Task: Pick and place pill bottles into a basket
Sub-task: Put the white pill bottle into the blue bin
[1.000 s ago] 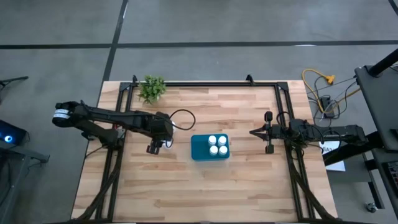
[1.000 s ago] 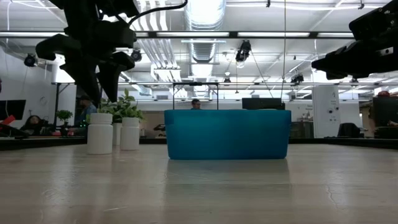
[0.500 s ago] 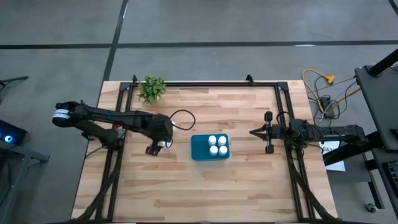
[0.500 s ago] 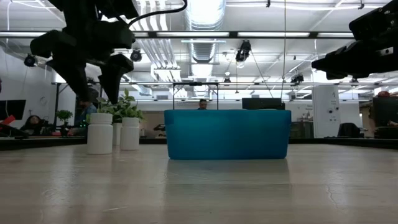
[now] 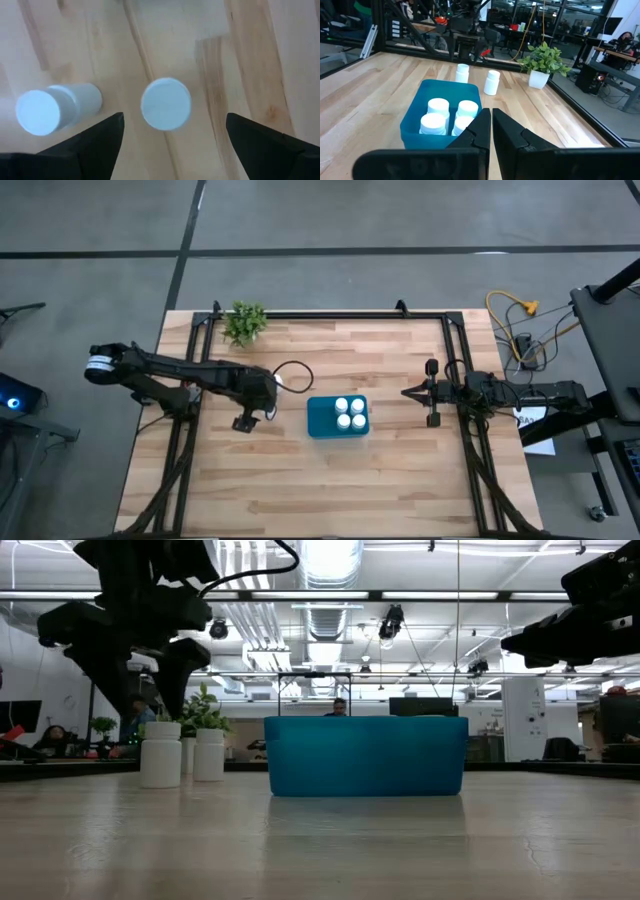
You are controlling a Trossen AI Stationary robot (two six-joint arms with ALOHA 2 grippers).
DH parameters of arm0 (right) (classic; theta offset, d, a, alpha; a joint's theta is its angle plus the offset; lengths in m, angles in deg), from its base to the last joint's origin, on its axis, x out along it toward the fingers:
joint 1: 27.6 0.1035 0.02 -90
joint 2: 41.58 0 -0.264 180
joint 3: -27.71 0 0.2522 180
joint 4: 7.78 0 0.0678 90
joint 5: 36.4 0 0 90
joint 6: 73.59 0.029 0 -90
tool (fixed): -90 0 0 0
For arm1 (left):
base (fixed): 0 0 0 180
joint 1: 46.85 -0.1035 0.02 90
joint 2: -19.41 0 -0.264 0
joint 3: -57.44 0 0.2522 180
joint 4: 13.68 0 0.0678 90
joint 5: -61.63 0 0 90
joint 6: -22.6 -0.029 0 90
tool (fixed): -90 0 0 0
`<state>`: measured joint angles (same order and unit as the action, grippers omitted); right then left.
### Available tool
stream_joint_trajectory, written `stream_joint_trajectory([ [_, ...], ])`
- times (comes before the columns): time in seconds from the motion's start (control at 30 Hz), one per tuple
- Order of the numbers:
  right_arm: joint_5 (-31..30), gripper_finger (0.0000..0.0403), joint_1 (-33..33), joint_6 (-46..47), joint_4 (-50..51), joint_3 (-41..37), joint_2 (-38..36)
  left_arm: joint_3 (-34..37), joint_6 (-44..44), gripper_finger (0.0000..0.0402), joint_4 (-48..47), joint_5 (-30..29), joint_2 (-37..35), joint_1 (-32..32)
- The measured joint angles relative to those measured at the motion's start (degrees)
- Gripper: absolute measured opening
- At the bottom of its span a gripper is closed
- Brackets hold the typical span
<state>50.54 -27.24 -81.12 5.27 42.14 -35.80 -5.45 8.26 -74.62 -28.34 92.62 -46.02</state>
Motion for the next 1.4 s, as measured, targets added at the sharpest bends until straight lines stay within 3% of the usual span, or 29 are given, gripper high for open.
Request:
stream_joint_trajectory([
  [0.17,0.0,0.0008,0.0,0.0,0.0,0.0,0.0,0.0,-0.1,0.0331,3.6,-0.1,1.0,-1.2],
  [0.87,0.0,0.0008,0.0,0.0,0.0,0.0,0.0,0.0,0.4,0.0328,3.3,1.3,6.6,-2.8],
  [1.4,0.0,0.0008,0.0,0.0,0.0,0.0,0.0,-0.1,0.5,0.0198,5.1,4.1,6.5,-2.7],
])
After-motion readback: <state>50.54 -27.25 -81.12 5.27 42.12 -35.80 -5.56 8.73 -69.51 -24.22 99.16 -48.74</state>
